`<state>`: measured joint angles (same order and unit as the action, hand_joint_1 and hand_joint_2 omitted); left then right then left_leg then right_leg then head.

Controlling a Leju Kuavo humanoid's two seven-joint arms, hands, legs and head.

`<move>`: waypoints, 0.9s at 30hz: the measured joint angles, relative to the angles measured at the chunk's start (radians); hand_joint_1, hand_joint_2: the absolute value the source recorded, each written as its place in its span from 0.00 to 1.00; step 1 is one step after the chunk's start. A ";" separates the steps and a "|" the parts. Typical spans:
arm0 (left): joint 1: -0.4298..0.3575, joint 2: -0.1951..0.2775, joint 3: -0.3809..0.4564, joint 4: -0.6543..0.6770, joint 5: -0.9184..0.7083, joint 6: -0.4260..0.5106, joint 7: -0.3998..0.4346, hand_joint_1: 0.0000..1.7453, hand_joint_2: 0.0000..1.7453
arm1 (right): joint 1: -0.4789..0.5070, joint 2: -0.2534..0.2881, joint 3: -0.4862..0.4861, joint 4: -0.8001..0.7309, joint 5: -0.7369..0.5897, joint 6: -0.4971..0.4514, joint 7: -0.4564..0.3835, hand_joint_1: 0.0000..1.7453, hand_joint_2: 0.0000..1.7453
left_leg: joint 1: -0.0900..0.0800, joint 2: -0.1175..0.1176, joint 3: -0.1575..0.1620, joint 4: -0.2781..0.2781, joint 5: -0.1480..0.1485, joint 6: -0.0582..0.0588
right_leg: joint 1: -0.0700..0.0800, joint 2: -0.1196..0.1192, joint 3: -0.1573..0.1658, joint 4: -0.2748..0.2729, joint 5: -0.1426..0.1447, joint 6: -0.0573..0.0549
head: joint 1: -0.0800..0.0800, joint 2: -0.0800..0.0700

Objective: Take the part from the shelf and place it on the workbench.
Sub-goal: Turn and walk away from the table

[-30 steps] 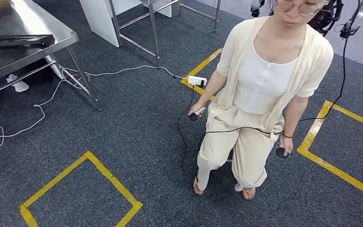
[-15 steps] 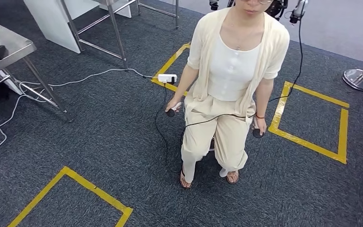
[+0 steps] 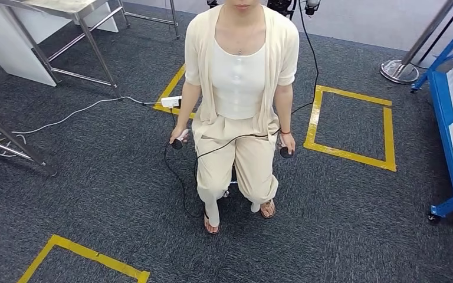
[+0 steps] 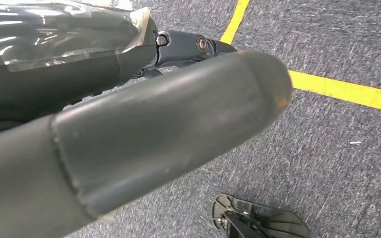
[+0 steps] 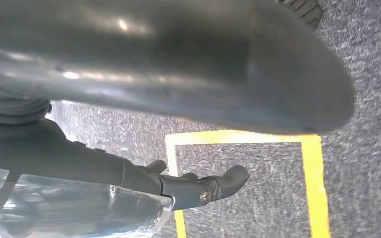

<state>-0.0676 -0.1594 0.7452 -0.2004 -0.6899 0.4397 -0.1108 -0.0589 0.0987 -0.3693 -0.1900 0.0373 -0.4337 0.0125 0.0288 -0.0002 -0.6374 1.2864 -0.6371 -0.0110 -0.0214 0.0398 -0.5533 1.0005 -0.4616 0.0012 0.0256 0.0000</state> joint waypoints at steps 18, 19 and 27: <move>-0.002 0.001 0.000 0.002 -0.002 0.001 0.006 0.00 0.00 | 0.001 -0.001 -0.013 0.000 -0.010 0.001 0.001 0.00 0.00 | -0.010 0.082 0.095 -0.268 0.144 0.047 | -0.004 -0.066 -0.067 0.129 -0.057 0.057 | 0.004 0.000; -0.002 0.001 0.000 0.002 -0.002 0.001 0.006 0.00 0.00 | 0.000 -0.001 -0.014 0.000 -0.010 0.002 0.001 0.00 0.00 | -0.012 0.092 0.098 -0.268 0.141 0.041 | -0.002 -0.088 -0.032 0.067 -0.038 0.058 | 0.004 0.000; -0.006 0.001 0.000 0.002 -0.002 0.002 0.007 0.00 0.00 | -0.002 -0.001 -0.019 0.000 -0.009 0.003 0.001 0.00 0.00 | -0.005 0.038 0.071 -0.150 0.044 -0.001 | -0.005 -0.051 -0.003 0.010 -0.008 0.003 | -0.006 0.000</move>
<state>-0.0734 -0.1582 0.7450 -0.1981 -0.6915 0.4416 -0.1036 -0.0613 0.0976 -0.3887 -0.1900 0.0281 -0.4308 0.0131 0.0237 0.0379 -0.5667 1.1359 -0.5936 -0.0119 -0.0264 -0.0111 -0.5562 1.0104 -0.4695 0.0043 0.0198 -0.0001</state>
